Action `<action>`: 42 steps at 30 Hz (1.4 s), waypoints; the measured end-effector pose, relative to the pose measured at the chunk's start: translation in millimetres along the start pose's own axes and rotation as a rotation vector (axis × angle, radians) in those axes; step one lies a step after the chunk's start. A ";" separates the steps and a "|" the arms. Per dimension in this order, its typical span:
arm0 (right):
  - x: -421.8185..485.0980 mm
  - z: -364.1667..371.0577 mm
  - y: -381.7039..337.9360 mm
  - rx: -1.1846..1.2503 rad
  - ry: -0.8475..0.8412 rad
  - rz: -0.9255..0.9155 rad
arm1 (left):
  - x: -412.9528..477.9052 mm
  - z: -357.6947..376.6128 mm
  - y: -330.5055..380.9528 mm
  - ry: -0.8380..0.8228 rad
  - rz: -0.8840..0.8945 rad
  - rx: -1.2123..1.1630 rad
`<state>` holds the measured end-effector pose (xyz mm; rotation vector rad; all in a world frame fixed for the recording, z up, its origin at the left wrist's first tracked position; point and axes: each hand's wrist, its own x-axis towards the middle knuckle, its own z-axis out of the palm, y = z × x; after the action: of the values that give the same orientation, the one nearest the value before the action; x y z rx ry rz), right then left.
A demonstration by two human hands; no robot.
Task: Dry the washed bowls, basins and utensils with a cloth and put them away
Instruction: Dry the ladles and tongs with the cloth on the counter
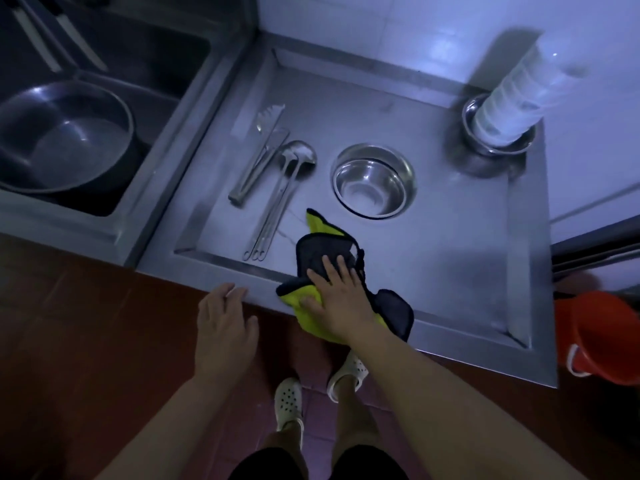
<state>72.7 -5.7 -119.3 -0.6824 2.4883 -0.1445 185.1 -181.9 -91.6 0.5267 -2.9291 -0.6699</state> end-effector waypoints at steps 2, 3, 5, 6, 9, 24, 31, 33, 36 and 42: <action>-27.2 3.7 13.6 0.009 0.012 0.037 | -0.4 -2.5 9.3 -0.008 0.044 -0.020; -41.5 5.7 23.1 0.009 0.018 0.070 | -0.6 -4.1 14.4 -0.011 0.075 -0.023; -70.7 7.7 45.5 0.000 0.057 0.135 | -0.6 -6.3 23.4 -0.020 0.132 -0.028; -84.7 9.3 58.5 0.006 0.090 0.166 | -0.6 -6.9 27.8 -0.037 0.153 -0.036; -123.5 14.0 96.8 0.095 0.195 0.306 | -2.2 -8.0 41.8 -0.104 0.205 -0.075; -254.2 -97.5 80.4 0.572 0.514 0.293 | -6.7 -55.9 205.2 -0.456 0.666 -0.456; -289.7 -129.8 71.6 0.636 0.673 0.251 | -10.8 -94.6 260.3 -0.381 0.888 -0.657; -295.6 -138.6 74.0 0.690 0.707 0.213 | -13.1 -107.2 274.4 -0.390 0.809 -0.718; -301.5 -155.2 79.0 0.787 0.783 0.141 | -16.3 -124.0 296.4 -0.490 0.696 -0.837; -325.5 -209.3 109.9 0.933 0.953 0.065 | -15.7 -145.0 336.4 -0.326 0.698 -0.690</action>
<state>146.3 243.6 187.8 -0.0953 2.7618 -1.8123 118.9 48.9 185.6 -0.6801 -2.5619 -1.6093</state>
